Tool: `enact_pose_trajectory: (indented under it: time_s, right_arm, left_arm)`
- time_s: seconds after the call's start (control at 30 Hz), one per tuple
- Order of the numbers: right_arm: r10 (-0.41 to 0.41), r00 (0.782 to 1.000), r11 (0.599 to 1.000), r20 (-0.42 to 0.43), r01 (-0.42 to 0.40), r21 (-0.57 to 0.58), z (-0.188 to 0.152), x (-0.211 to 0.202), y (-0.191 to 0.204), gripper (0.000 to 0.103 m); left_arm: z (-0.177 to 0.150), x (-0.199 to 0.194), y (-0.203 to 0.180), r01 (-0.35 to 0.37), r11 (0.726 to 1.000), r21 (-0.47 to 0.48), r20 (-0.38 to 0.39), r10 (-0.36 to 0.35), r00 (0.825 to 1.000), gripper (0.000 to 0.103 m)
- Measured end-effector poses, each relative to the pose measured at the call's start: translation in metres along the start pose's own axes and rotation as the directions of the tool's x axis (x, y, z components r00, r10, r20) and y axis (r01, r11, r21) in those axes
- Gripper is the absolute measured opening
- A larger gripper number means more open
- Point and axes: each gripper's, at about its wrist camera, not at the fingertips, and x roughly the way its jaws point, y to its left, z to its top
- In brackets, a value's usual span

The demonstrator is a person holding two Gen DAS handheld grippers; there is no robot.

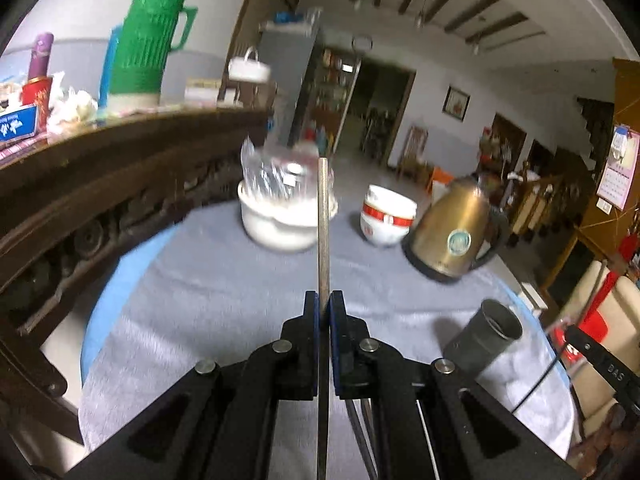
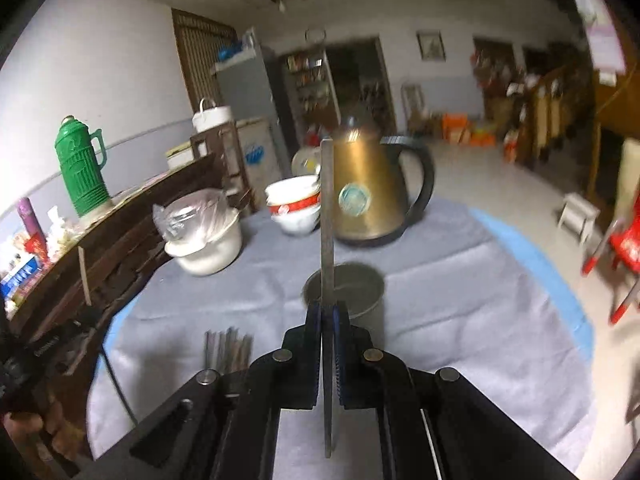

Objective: Organize utensils
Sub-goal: 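Lift both held chopsticks and carry them toward the grey perforated cup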

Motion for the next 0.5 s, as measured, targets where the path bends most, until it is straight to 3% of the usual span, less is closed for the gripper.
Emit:
enact_pose_trajectory:
  time_s: [0.2,0.4,0.5]
  right_arm:
    - [-0.037,0.998,0.997,0.048,0.040,-0.063,-0.012,-0.004,0.006,0.006]
    - [-0.045,0.998,0.994,0.041,0.049,-0.102,-0.029,-0.021,0.005,0.006]
    - [-0.043,0.998,0.995,0.042,0.046,-0.092,-0.035,-0.030,0.002,0.006]
  left_arm:
    - [-0.005,-0.004,-0.005,-0.057,0.996,0.063,0.129,0.048,0.990,0.005]
    - [-0.020,-0.002,0.005,-0.076,0.995,0.069,0.119,0.068,0.991,0.005]
    - [-0.028,-0.015,0.010,-0.089,0.993,0.078,0.152,0.076,0.985,0.006]
